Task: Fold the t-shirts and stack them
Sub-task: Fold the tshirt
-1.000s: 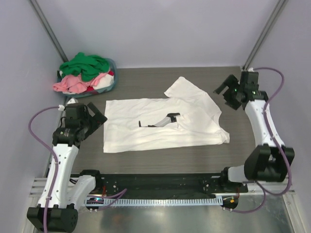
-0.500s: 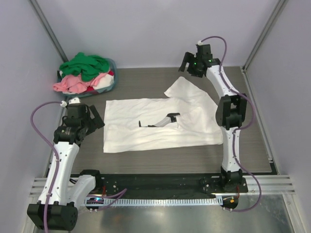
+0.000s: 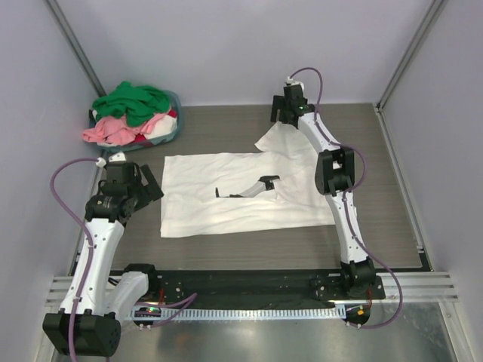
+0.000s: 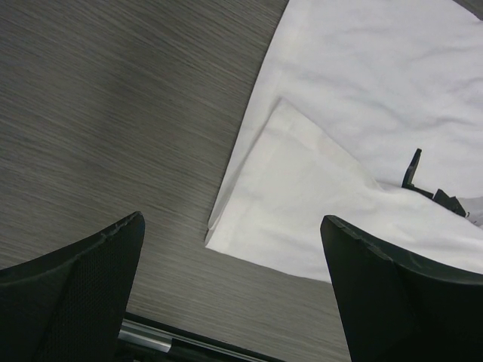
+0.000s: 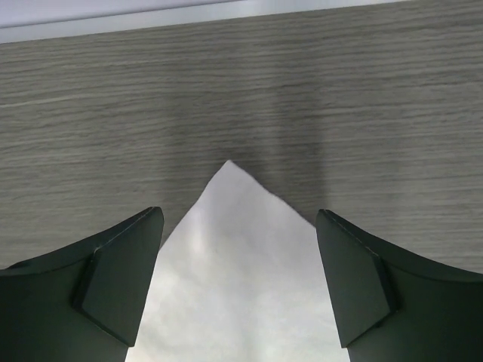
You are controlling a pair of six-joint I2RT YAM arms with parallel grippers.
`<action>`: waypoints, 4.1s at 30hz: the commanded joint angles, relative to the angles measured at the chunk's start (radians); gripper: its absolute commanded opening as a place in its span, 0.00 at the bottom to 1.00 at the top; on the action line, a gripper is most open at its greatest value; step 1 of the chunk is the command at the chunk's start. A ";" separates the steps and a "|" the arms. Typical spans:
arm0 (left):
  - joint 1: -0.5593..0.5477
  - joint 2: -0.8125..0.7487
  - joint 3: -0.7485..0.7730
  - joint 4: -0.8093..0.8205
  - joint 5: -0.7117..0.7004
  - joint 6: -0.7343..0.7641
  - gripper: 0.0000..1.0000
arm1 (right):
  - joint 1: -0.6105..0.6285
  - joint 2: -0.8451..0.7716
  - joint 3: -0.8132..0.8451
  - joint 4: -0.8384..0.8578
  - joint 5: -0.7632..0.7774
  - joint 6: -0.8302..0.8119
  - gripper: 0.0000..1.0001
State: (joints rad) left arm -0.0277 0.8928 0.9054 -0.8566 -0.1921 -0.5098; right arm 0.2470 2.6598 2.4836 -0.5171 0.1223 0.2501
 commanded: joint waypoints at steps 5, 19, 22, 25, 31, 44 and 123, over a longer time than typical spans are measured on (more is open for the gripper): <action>0.006 0.001 -0.002 0.036 0.014 0.024 1.00 | 0.043 0.075 0.102 0.155 0.154 -0.084 0.88; 0.006 0.011 -0.003 0.036 0.006 0.024 1.00 | 0.055 0.029 -0.041 0.150 0.203 -0.107 0.06; 0.006 0.026 -0.007 0.041 0.009 0.025 1.00 | 0.055 -0.032 -0.075 0.146 0.211 -0.110 0.01; 0.011 0.079 0.012 0.048 0.032 0.027 0.98 | 0.057 -0.119 -0.120 0.141 0.206 -0.094 0.01; 0.012 0.233 0.049 0.215 0.028 -0.007 0.89 | 0.055 -0.352 -0.276 0.137 0.185 -0.014 0.01; 0.083 0.995 0.518 0.461 0.131 -0.021 0.45 | 0.057 -0.675 -0.649 0.124 0.022 0.113 0.01; 0.094 1.115 0.596 0.358 0.157 -0.006 0.56 | 0.014 -0.997 -1.003 0.112 -0.033 0.100 0.01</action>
State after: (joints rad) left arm 0.0666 1.9659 1.4590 -0.4667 0.0151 -0.5465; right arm 0.2642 1.6928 1.4769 -0.4282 0.0933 0.3538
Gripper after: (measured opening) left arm 0.572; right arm 0.036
